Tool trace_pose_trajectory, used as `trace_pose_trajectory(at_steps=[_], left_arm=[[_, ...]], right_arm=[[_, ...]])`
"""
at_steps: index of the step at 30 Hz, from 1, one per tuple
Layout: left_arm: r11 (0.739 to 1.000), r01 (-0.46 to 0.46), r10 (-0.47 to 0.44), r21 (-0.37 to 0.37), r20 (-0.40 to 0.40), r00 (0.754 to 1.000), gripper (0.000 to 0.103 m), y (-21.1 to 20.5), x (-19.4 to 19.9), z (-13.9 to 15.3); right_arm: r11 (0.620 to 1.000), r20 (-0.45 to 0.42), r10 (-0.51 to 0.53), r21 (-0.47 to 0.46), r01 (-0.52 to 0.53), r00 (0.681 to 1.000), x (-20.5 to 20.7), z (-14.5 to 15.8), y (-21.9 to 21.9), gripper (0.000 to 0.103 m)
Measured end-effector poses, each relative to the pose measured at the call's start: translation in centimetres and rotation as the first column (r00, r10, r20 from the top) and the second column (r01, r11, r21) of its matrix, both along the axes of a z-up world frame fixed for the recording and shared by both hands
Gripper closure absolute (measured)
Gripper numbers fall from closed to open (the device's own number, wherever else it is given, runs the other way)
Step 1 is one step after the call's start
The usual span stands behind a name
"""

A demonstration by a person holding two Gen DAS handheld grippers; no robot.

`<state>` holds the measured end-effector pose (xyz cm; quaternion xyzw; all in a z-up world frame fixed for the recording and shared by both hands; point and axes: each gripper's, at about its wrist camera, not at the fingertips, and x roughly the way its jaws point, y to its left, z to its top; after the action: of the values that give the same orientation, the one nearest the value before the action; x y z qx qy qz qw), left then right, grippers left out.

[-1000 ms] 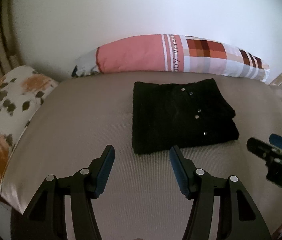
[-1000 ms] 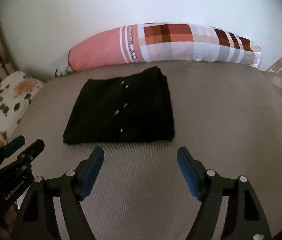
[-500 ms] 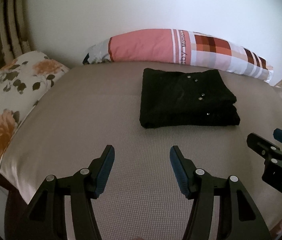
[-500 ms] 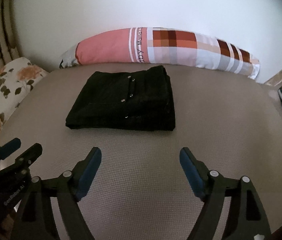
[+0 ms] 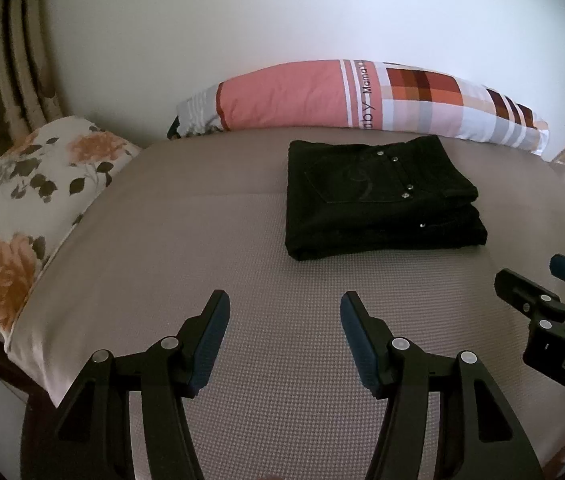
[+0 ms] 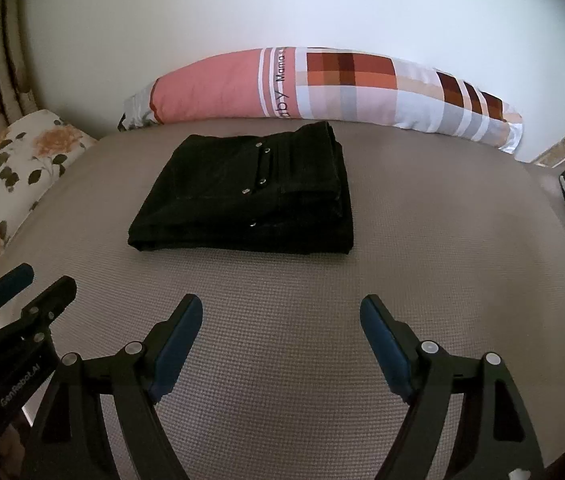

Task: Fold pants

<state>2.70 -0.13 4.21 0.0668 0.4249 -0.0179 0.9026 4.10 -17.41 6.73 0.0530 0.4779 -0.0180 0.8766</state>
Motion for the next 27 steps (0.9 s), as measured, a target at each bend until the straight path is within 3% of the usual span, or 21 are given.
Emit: trace_pose_trajectory(at_steps=[27], left_arm=[[1.000,0.012,-0.012,-0.014,-0.023,1.000,0.044,-0.41,-0.09,-0.46]], right_arm=[[1.000,-0.014,-0.012,0.010,0.012,1.000,-0.07,-0.30,0.07,0.024]])
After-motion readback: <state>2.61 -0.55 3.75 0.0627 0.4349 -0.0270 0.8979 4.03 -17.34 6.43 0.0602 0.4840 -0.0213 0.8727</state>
